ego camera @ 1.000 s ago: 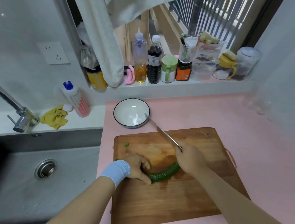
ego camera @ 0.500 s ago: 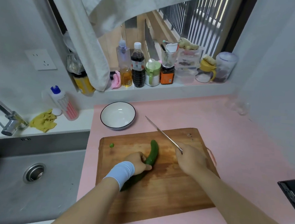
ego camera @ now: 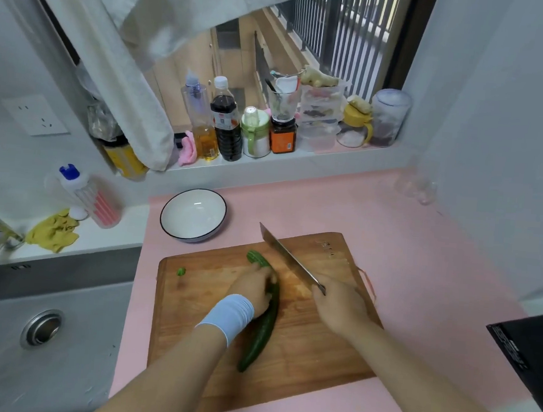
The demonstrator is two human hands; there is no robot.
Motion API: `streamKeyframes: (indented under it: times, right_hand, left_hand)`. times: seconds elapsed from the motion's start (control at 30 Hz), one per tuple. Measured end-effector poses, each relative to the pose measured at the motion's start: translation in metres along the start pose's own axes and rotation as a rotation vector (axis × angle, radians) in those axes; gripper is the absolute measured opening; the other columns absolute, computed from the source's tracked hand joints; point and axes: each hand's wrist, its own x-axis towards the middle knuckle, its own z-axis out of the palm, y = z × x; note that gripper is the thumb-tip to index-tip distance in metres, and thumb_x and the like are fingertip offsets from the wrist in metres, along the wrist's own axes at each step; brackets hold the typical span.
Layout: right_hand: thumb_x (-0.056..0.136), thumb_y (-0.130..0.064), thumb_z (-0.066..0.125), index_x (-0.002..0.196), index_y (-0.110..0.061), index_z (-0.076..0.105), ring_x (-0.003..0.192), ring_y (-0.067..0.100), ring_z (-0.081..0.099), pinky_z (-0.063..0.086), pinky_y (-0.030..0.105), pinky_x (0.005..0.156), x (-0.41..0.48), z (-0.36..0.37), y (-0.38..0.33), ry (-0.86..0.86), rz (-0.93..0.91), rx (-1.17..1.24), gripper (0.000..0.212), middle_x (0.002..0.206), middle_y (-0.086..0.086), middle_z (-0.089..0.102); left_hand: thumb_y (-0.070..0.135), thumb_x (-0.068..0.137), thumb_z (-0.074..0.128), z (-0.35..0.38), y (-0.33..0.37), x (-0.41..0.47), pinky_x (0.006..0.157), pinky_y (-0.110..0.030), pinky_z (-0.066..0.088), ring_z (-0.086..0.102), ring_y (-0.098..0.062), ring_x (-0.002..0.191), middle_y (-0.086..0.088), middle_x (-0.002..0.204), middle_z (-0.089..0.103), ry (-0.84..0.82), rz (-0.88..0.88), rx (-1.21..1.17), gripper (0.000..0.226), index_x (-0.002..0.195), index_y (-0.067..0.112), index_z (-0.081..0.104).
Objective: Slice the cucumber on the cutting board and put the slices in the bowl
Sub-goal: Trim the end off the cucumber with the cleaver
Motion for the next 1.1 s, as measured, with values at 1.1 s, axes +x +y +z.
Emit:
streamKeyframes:
  times: [1.1]
  right_hand:
    - [0.104,-0.028,0.04,0.126,-0.032,0.062,0.077,0.01,0.062,0.058,0.033,0.074,0.009,0.003,-0.019,0.033,-0.032,-0.042,0.031,0.083,-0.013,0.065]
  left_hand:
    - [0.042,0.086,0.06,0.008,-0.036,-0.011,0.079,-0.032,0.048,0.056,-0.023,0.102,-0.001,0.114,0.049,-0.034,-0.079,0.185,0.039,0.115,0.018,0.052]
